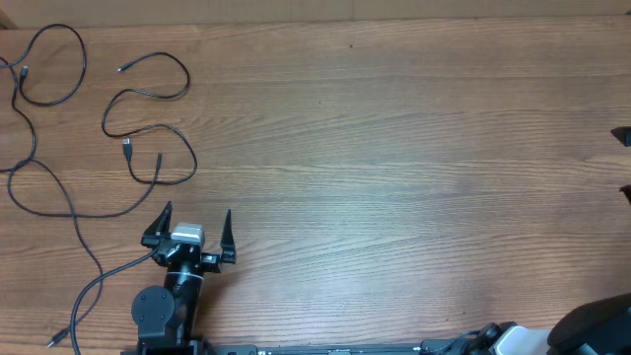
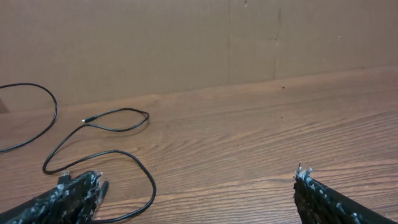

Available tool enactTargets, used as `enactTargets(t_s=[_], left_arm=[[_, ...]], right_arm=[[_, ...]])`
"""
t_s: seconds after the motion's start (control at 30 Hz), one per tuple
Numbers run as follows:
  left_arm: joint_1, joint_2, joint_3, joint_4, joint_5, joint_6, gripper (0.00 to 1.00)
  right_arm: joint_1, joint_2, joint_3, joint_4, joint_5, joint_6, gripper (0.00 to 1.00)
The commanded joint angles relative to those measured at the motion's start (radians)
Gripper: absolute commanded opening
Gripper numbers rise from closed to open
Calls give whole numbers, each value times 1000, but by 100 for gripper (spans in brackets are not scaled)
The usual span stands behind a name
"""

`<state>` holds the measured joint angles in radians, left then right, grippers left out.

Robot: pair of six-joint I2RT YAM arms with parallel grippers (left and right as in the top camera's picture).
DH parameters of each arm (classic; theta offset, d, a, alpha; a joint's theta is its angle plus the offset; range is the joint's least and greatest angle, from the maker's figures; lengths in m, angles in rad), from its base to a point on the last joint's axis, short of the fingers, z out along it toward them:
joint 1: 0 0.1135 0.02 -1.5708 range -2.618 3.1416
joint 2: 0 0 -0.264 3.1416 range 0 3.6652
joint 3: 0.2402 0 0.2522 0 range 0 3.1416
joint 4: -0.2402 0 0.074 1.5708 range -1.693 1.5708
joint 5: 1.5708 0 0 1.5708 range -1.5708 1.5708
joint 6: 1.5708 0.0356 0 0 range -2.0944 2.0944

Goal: Untangle cables

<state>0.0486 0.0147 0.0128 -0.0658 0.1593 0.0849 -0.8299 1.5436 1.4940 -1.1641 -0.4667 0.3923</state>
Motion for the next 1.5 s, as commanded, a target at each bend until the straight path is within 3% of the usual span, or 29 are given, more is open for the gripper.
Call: enactTargets(t_s=[0.0,0.4,0.6,0.87,1.17,1.47], left_arm=[[10,-10,-8,2,-10,2,99],[10,-10,-8,2,-10,1,100],[10,-10,-8,2,-10,2,100],[10,-10,-8,2,-10,2,100],[10,-10,-8,2,-10,2,99],[10,-10,-8,2,-10,2,99]], right_arm=[[-1,-16,26,3,3,2,100],[-1,-16,26,-3,78,0,100],[40,-16,11,-100,74,2,100],[281,-16,-89,45,143,3,100],[689,-27,-205,291,385,3,100],[792,-212,-440,545,422,0,100]])
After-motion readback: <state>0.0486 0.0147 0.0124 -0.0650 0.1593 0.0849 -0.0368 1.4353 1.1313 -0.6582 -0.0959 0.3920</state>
